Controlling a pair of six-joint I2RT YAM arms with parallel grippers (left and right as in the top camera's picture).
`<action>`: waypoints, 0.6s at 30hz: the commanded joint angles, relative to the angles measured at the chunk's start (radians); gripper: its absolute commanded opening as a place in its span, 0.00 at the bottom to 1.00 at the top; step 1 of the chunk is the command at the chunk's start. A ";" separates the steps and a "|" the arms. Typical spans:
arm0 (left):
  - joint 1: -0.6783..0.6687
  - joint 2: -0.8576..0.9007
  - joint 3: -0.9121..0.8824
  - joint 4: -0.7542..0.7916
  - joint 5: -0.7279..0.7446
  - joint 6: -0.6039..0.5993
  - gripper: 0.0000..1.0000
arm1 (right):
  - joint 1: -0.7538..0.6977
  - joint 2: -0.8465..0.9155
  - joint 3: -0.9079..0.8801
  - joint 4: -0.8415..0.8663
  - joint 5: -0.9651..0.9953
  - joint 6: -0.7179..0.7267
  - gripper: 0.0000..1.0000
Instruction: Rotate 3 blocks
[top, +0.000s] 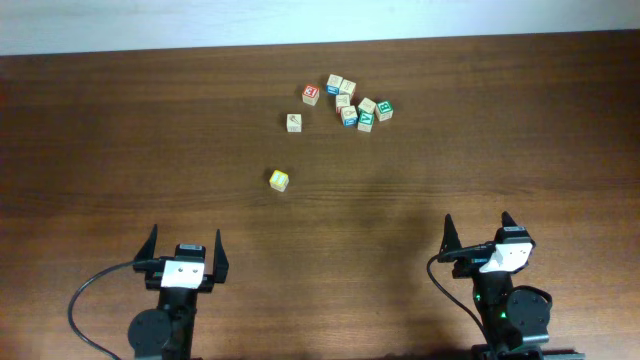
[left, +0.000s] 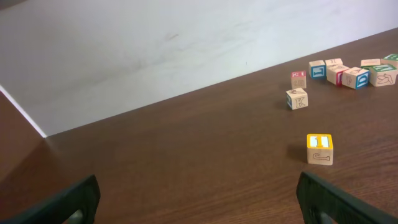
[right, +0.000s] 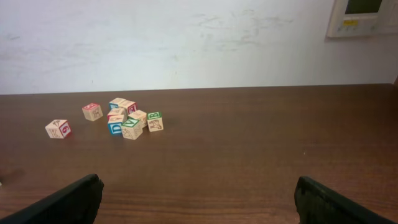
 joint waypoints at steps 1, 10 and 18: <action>0.005 -0.008 -0.004 -0.005 -0.011 0.015 0.99 | -0.006 -0.008 -0.009 0.007 -0.002 0.004 0.98; 0.005 -0.008 -0.003 0.085 0.008 -0.019 0.99 | -0.006 -0.007 -0.009 0.017 -0.002 -0.029 0.98; 0.005 0.008 0.026 0.096 0.008 -0.020 0.99 | -0.006 -0.005 0.031 0.018 -0.005 -0.049 0.98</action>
